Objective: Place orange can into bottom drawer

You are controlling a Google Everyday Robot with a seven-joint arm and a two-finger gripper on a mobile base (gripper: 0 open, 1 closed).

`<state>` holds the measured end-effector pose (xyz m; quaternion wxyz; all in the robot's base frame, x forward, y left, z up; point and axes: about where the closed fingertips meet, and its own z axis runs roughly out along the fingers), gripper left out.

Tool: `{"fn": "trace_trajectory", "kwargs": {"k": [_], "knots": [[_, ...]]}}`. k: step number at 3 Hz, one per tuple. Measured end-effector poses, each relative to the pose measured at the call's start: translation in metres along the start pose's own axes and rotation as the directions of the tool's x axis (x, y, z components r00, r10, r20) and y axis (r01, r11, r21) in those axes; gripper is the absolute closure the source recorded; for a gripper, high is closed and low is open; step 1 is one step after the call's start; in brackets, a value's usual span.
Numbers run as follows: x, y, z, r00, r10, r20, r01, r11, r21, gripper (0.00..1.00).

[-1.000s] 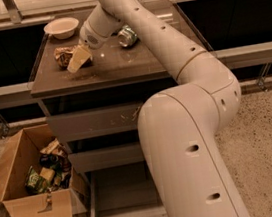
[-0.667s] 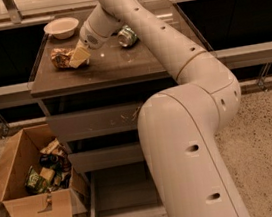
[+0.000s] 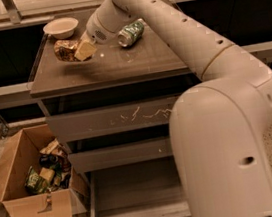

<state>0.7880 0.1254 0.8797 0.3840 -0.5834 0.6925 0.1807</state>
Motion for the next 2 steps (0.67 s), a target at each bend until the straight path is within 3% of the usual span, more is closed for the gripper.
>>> {"fn": "trace_trajectory", "kwargs": {"k": [1, 2], "knots": [[0.0082, 0.0397, -0.0356, 0.997, -0.035, 0.062, 0.036, 0.9993, -0.013, 1.0], [0.0082, 0.0397, -0.0356, 0.997, -0.035, 0.062, 0.036, 0.9993, -0.013, 1.0]]}}
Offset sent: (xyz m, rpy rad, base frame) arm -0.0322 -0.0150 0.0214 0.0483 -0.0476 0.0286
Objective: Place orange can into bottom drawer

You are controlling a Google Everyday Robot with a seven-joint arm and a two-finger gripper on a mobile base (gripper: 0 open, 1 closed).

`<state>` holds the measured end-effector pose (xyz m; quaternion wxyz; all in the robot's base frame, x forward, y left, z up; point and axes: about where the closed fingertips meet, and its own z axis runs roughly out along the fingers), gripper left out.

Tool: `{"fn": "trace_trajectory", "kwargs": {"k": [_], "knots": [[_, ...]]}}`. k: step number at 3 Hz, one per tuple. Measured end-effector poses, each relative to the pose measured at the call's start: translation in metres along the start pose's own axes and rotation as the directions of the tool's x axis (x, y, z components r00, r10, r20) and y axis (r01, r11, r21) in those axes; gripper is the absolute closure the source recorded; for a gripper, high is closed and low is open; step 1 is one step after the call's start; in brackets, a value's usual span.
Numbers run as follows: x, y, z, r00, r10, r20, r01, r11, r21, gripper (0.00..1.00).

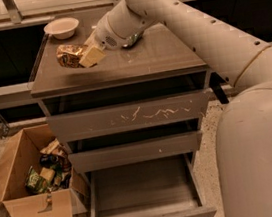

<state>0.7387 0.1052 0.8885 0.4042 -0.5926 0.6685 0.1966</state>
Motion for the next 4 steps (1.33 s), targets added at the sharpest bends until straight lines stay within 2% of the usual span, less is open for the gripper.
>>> {"fn": "trace_trajectory", "kwargs": {"k": [1, 2, 3, 4], "knots": [[0.0, 0.023, -0.009, 0.997, -0.076, -0.009, 0.076, 0.9959, -0.049, 1.0], [0.003, 0.088, -0.04, 0.978, -0.201, -0.057, 0.192, 0.9713, -0.141, 1.0], [0.03, 0.134, -0.046, 0.965, -0.238, -0.112, 0.21, 0.9536, -0.216, 1.0], [0.038, 0.144, -0.041, 0.964, -0.237, -0.124, 0.203, 0.9501, -0.237, 1.0]]}}
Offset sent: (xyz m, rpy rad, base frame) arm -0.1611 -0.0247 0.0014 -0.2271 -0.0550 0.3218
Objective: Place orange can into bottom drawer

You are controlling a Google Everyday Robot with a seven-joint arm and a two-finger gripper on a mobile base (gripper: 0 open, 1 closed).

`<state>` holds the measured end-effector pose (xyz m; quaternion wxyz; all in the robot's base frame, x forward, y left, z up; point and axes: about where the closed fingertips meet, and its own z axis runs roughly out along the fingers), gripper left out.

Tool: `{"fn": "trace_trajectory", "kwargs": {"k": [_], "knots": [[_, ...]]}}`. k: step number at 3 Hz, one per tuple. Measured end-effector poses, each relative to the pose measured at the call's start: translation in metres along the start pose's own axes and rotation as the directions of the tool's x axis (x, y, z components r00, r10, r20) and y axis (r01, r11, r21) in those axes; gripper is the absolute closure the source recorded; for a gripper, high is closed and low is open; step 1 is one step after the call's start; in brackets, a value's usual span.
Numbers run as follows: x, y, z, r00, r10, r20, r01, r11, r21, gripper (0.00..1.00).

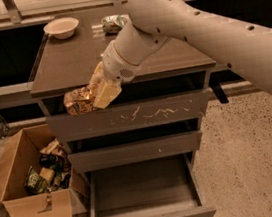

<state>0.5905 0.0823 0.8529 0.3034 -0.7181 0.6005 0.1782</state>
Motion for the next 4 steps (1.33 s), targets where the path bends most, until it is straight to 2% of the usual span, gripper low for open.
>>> {"fn": "trace_trajectory", "kwargs": {"k": [1, 2, 3, 4], "knots": [[0.004, 0.004, 0.006, 1.0, -0.003, -0.013, 0.003, 1.0, -0.005, 1.0], [0.034, 0.028, 0.019, 1.0, 0.009, -0.028, -0.008, 0.9998, 0.018, 1.0], [0.082, 0.066, 0.045, 0.999, 0.046, 0.015, -0.047, 0.9985, 0.029, 1.0], [0.155, 0.093, 0.089, 0.985, 0.137, 0.105, -0.138, 0.9904, 0.002, 1.0]]}}
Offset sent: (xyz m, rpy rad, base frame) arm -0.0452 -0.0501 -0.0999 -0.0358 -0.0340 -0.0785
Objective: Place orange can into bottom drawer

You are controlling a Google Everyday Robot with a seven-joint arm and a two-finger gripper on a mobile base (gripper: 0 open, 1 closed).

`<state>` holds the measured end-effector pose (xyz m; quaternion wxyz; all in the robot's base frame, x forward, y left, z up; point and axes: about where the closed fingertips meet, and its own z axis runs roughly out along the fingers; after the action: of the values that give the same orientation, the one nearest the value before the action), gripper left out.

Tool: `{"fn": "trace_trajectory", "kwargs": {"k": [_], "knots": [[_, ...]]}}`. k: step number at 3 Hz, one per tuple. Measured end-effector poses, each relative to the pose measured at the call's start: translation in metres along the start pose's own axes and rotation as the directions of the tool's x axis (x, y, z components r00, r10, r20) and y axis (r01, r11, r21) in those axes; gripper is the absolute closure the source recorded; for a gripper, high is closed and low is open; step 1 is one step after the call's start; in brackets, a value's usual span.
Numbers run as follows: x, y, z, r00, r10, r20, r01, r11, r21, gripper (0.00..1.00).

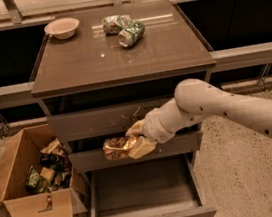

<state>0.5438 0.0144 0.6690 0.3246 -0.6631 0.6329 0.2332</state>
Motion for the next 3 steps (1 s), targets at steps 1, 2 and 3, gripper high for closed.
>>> {"fn": "trace_trajectory", "kwargs": {"k": [1, 2, 3], "knots": [[0.06, -0.005, 0.032, 0.993, 0.09, 0.08, -0.089, 0.9957, -0.025, 1.0], [0.07, 0.002, 0.048, 0.989, 0.115, 0.091, -0.11, 0.9926, -0.051, 1.0], [0.071, 0.001, 0.048, 0.99, 0.112, 0.084, -0.109, 0.9931, -0.043, 1.0]]}}
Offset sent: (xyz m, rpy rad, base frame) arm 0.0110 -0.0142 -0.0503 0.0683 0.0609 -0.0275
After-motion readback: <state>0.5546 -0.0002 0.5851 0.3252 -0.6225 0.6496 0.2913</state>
